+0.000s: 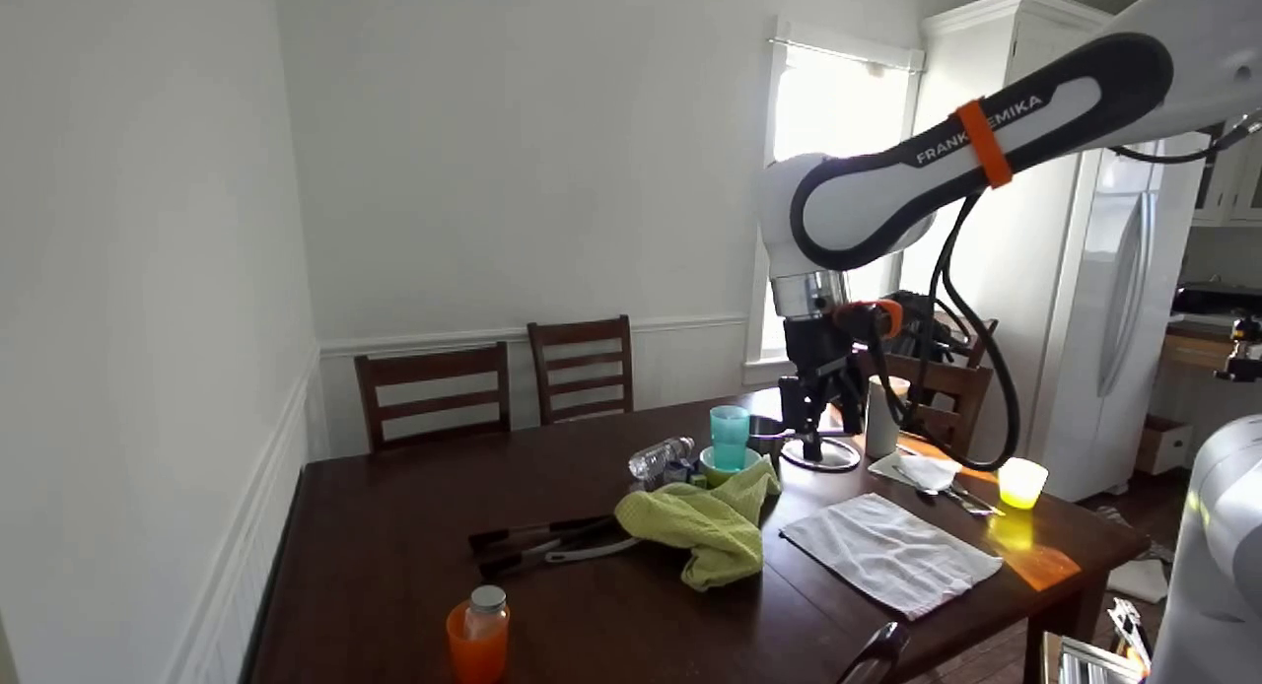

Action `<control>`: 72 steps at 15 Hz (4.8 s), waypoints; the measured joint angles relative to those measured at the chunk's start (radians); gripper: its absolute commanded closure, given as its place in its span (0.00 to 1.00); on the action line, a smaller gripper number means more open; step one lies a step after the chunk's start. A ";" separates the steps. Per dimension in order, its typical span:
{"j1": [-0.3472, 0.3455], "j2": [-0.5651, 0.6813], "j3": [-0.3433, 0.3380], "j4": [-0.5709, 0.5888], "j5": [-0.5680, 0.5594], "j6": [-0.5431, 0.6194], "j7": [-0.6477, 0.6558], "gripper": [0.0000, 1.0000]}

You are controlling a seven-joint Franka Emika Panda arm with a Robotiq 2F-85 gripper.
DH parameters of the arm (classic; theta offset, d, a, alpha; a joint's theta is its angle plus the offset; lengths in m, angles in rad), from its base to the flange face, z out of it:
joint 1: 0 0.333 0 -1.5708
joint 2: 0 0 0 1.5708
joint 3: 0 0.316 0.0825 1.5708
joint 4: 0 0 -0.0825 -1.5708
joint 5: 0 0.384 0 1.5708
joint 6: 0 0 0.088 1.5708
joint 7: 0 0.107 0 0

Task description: Fold the white towel into a triangle once.

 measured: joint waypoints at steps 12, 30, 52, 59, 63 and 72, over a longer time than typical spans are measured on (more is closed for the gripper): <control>-0.152 0.015 -0.059 -0.118 -0.150 0.325 0.124 0.00; -0.233 0.558 -0.228 0.044 -0.040 0.672 0.283 0.00; -0.228 0.919 -0.220 0.256 0.269 0.863 0.102 0.00; -0.235 0.983 -0.195 0.334 0.320 0.864 0.063 0.00; -0.235 1.015 -0.202 0.352 0.320 0.876 0.063 0.00; -0.237 1.044 -0.195 0.363 0.321 0.907 0.060 0.33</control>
